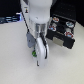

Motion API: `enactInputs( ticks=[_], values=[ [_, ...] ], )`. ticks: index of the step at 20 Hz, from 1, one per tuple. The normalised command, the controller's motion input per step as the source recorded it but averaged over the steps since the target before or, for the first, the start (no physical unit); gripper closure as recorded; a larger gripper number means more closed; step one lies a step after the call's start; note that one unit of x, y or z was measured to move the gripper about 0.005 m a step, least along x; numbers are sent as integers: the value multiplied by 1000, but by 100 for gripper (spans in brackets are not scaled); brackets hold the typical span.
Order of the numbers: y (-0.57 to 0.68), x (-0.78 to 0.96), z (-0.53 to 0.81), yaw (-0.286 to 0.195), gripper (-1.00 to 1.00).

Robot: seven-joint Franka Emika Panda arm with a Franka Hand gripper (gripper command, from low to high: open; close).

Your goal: Open the kcup holder, insert the kcup into the holder, and close the kcup holder

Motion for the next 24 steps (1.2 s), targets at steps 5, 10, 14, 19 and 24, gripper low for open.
enactInputs(
  ticks=[5,10,14,19,24],
  values=[
    [-13,74,-28,-47,-100],
    [-49,46,-25,-54,-100],
    [-21,32,-2,-13,100],
    [2,-163,-6,-9,100],
    [0,-216,-18,0,100]
  ],
)
